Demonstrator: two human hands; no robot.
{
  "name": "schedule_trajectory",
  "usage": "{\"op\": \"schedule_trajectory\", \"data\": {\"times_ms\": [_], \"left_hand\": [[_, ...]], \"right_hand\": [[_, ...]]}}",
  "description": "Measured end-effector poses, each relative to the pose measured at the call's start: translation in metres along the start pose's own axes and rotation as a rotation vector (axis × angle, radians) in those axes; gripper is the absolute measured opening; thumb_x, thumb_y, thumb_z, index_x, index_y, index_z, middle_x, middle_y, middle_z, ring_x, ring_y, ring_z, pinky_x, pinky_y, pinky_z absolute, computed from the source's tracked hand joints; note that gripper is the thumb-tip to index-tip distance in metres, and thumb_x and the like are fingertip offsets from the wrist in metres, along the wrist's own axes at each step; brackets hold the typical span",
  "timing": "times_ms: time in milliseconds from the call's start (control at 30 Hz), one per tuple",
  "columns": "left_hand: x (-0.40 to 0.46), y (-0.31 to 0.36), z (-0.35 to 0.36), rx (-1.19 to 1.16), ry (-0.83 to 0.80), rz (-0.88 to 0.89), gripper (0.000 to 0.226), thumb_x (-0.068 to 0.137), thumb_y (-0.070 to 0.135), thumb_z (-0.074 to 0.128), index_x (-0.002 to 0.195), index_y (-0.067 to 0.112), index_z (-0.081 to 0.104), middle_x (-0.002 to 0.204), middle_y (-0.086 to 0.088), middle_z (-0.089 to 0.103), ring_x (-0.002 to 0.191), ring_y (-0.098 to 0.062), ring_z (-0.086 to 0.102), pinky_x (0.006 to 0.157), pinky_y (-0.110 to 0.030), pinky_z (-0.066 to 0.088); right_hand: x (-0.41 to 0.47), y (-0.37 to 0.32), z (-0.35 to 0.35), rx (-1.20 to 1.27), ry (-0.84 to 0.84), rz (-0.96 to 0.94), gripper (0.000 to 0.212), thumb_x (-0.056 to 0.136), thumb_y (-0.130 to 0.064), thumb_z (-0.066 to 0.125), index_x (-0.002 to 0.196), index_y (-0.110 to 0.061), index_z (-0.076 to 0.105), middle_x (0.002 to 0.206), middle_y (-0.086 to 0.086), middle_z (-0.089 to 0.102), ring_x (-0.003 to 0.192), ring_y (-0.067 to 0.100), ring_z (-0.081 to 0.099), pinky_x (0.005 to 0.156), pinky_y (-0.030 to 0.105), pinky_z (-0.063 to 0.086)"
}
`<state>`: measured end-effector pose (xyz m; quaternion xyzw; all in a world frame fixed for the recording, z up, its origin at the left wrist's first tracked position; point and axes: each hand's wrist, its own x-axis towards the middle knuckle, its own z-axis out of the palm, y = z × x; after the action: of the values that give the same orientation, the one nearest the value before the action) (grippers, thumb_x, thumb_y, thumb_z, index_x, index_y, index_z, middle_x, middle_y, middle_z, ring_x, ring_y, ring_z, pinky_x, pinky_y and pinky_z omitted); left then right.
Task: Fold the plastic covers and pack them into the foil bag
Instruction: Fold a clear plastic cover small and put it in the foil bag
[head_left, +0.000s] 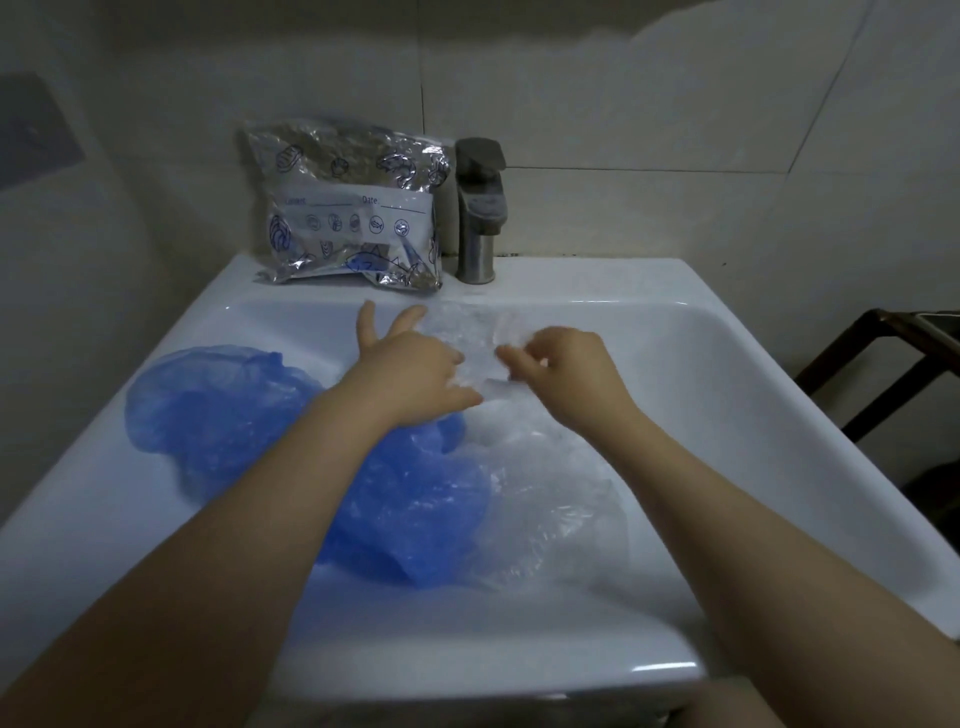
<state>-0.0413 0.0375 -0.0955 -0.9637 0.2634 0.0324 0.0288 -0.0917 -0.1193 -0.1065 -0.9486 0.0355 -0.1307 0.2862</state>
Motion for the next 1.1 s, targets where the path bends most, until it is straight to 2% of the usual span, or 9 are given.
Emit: {"op": "schedule_trajectory", "data": {"times_ms": [200, 367, 500, 700, 800, 867, 933, 1033, 1100], "left_hand": [[-0.002, 0.015, -0.001, 0.026, 0.134, 0.2, 0.025, 0.09, 0.051, 0.049, 0.079, 0.033, 0.062, 0.146, 0.023, 0.034, 0.144, -0.016, -0.008, 0.109, -0.051, -0.019], [-0.003, 0.02, -0.002, 0.06, 0.167, 0.322, 0.022, 0.091, 0.044, 0.05, 0.104, 0.031, 0.062, 0.127, 0.016, 0.054, 0.142, -0.006, 0.002, 0.105, -0.052, -0.025], [-0.003, 0.018, -0.003, 0.006, 0.2, 0.282, 0.034, 0.09, 0.035, 0.051, 0.124, 0.032, 0.045, 0.126, 0.004, 0.052, 0.139, -0.005, 0.013, 0.102, -0.045, -0.029], [0.003, 0.007, 0.001, 0.079, 0.126, 0.115, 0.04, 0.081, 0.061, 0.05, 0.067, 0.025, 0.061, 0.105, 0.013, 0.06, 0.137, -0.015, 0.018, 0.103, -0.055, -0.024], [0.004, 0.004, -0.002, -0.215, 0.317, 0.091, 0.029, 0.082, 0.051, 0.059, 0.079, 0.022, 0.056, 0.096, 0.006, 0.057, 0.12, -0.016, 0.041, 0.113, -0.04, 0.002], [0.002, 0.0, -0.003, -0.628, 0.545, 0.107, 0.015, 0.083, 0.021, 0.066, 0.088, 0.018, 0.052, 0.092, 0.004, 0.053, 0.093, -0.016, 0.051, 0.089, -0.015, 0.033], [0.0, -0.003, -0.005, -0.828, 0.712, 0.134, 0.029, 0.08, -0.003, 0.062, 0.102, 0.015, 0.055, 0.102, 0.003, 0.049, 0.08, -0.005, 0.047, 0.07, 0.0, 0.032], [0.005, -0.007, -0.003, -0.97, 0.77, 0.099, 0.061, 0.077, -0.013, 0.057, 0.122, 0.026, 0.046, 0.121, 0.001, 0.041, 0.09, -0.001, 0.05, 0.076, 0.002, 0.035], [0.01, -0.012, 0.002, -0.967, 0.769, -0.037, 0.046, 0.079, -0.006, 0.061, 0.117, 0.02, 0.054, 0.115, 0.001, 0.052, 0.091, -0.01, 0.051, 0.071, -0.005, 0.038]], "right_hand": [[0.002, 0.002, 0.01, -0.474, 0.28, -0.135, 0.051, 0.08, -0.027, 0.069, 0.124, -0.013, 0.047, 0.144, 0.012, 0.033, 0.124, 0.031, 0.038, 0.093, 0.038, 0.035], [0.01, 0.009, 0.016, -0.683, 0.137, -0.222, 0.03, 0.085, -0.006, 0.052, 0.114, -0.013, 0.056, 0.109, 0.007, 0.058, 0.1, 0.028, 0.053, 0.069, 0.032, 0.033], [0.019, 0.02, -0.004, -0.339, 0.201, 0.047, 0.03, 0.087, -0.001, 0.04, 0.109, -0.013, 0.056, 0.099, 0.007, 0.061, 0.09, 0.027, 0.056, 0.064, 0.029, 0.039], [0.01, 0.024, -0.025, 0.761, 0.022, 0.306, 0.024, 0.089, 0.002, 0.042, 0.098, -0.014, 0.057, 0.06, -0.003, 0.062, 0.062, 0.015, 0.053, 0.048, 0.019, 0.037], [0.011, 0.026, -0.034, 0.874, 0.022, 0.256, 0.019, 0.087, 0.001, 0.05, 0.075, -0.011, 0.06, 0.064, 0.002, 0.054, 0.058, 0.017, 0.047, 0.051, 0.024, 0.036], [0.009, 0.028, -0.037, 0.904, -0.012, 0.238, 0.013, 0.088, -0.007, 0.056, 0.075, -0.009, 0.059, 0.07, 0.008, 0.052, 0.062, 0.02, 0.048, 0.057, 0.027, 0.038], [0.006, 0.028, -0.039, 0.908, -0.093, 0.153, 0.014, 0.089, -0.015, 0.058, 0.078, -0.007, 0.059, 0.071, 0.011, 0.053, 0.063, 0.022, 0.05, 0.06, 0.029, 0.041], [0.003, 0.028, -0.043, 0.931, -0.169, 0.041, 0.019, 0.08, -0.024, 0.068, 0.081, -0.005, 0.062, 0.07, 0.009, 0.057, 0.06, 0.016, 0.053, 0.056, 0.024, 0.045], [0.004, 0.032, -0.046, 0.759, -0.177, -0.029, 0.012, 0.076, -0.017, 0.074, 0.08, -0.009, 0.066, 0.068, 0.004, 0.062, 0.06, 0.013, 0.057, 0.056, 0.022, 0.047]]}}
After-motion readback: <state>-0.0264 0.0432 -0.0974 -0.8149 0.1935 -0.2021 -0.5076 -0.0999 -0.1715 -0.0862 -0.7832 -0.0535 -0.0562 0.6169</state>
